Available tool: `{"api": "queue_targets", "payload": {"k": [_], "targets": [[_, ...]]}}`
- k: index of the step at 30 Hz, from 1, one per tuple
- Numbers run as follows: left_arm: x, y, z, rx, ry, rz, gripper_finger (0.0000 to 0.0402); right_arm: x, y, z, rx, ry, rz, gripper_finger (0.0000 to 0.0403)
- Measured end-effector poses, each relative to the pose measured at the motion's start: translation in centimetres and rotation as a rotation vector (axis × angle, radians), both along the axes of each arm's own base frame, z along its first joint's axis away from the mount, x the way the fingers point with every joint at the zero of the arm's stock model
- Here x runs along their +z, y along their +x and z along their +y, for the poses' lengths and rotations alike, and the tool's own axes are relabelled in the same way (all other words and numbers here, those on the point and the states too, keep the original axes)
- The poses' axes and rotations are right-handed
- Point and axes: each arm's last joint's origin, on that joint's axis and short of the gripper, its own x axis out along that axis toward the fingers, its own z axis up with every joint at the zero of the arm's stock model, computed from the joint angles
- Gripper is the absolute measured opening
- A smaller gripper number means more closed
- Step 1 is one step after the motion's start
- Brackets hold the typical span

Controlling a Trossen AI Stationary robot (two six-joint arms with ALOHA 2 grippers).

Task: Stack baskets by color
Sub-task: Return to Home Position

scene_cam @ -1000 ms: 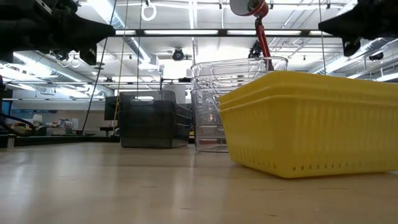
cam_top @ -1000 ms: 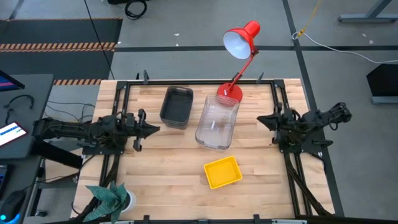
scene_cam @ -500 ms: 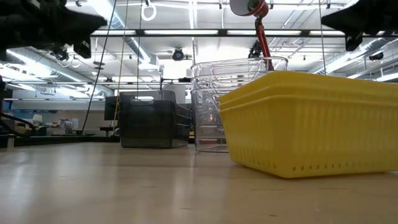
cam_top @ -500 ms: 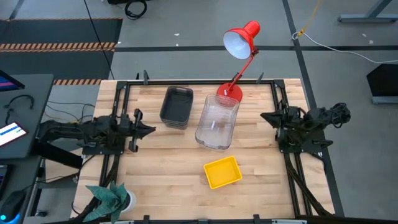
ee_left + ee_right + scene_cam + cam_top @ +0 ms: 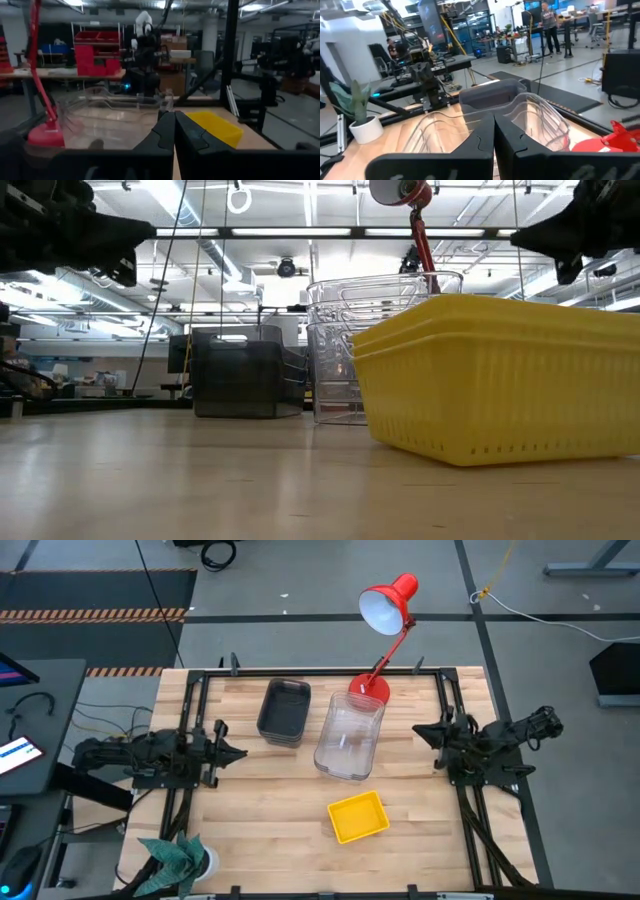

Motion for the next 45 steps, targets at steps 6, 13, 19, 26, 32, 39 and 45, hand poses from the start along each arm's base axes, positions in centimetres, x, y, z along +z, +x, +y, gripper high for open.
{"api": "queue_targets", "payload": {"k": [6, 13, 19, 26, 32, 39, 45], "targets": [[0.3, -0.1, 0.0, 0.001, 0.011, -0.027, 0.0006, 0.2, 0.0, -0.1, -0.018, 0.015, -0.024, 0.0004], [0.3, 0.0, -0.1, -0.021, 0.022, -0.033, 0.0007, 0.3, 0.0, -0.1, -0.036, 0.020, -0.032, 0.0004], [0.3, 0.0, -0.1, -0.023, 0.019, -0.030, 0.0006, -0.6, 0.5, 0.0, -0.087, 0.021, -0.105, 0.0004], [0.3, -0.1, -0.2, -0.077, -0.007, -0.030, 0.0009, -2.2, 1.1, -0.1, -0.111, 0.007, -0.232, 0.0004], [0.2, 0.0, -0.2, -0.087, -0.018, -0.013, 0.0006, -3.2, 1.5, -0.3, -0.129, 0.051, -0.165, 0.0002], [0.2, 0.0, 0.1, 0.011, -0.037, -0.016, 0.0009, -4.5, 1.6, -1.0, -0.267, 0.187, -0.114, 0.0012], [-1.0, 0.1, 0.4, 0.118, -0.048, 0.106, 0.0015, -4.4, 1.5, -1.1, -0.294, 0.194, -0.122, 0.0017]]}}
